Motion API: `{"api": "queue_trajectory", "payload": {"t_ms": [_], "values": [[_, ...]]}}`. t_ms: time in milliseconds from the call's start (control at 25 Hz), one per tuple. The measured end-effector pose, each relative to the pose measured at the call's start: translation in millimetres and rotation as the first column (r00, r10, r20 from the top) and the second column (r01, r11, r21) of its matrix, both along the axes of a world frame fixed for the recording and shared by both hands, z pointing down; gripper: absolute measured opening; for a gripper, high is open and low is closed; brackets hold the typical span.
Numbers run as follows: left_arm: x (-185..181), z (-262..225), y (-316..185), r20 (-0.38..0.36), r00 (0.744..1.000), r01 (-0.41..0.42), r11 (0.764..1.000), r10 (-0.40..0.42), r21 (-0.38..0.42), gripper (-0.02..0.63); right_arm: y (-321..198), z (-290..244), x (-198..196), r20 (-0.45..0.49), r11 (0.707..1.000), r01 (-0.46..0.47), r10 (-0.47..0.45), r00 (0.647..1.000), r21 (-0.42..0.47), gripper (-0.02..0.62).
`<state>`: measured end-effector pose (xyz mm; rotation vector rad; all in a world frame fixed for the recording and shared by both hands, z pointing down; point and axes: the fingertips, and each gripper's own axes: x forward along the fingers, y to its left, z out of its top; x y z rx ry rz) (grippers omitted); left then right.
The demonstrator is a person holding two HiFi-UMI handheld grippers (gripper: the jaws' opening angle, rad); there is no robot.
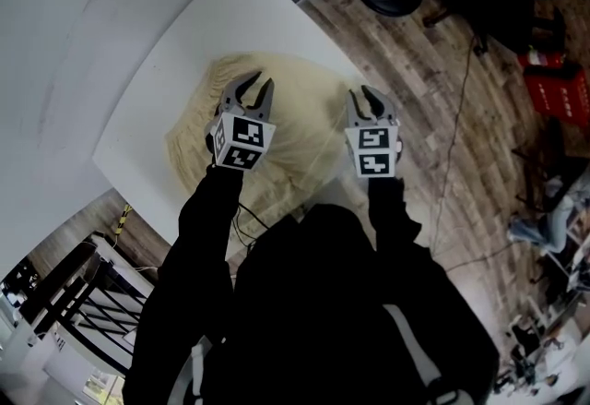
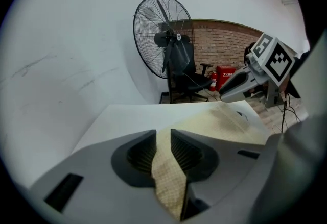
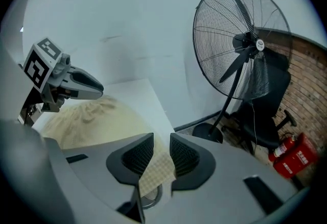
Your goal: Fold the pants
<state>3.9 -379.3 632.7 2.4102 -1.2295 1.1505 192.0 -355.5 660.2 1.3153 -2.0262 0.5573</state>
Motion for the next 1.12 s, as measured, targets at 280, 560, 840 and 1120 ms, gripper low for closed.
{"api": "queue_trajectory", "payload": {"t_ms": [280,560,840,1120], "values": [[-2.6,27.3,-13.0,-0.019,0.999,0.035,0.999,-0.036,-0.038,0.072,1.8,25.1,16.4,-0.043,0.998,-0.038,0.036,0.998,-0.056,0.081],[-20.0,51.5,-33.5,-0.029,0.987,0.154,0.987,-0.155,-0.053,0.078,1.7,39.1,30.8,-0.055,0.992,-0.078,0.073,0.996,-0.097,0.081],[-46.9,66.8,-41.4,-0.024,0.963,0.264,0.959,-0.268,-0.1,0.084,2.9,44.0,33.1,-0.052,0.99,-0.089,0.083,0.995,-0.11,0.08],[-42.5,75.8,-42.5,0.017,0.973,0.229,0.968,-0.229,-0.105,0.027,1.6,46.6,30.1,-0.046,0.989,-0.079,0.074,0.996,-0.127,0.042]]}}
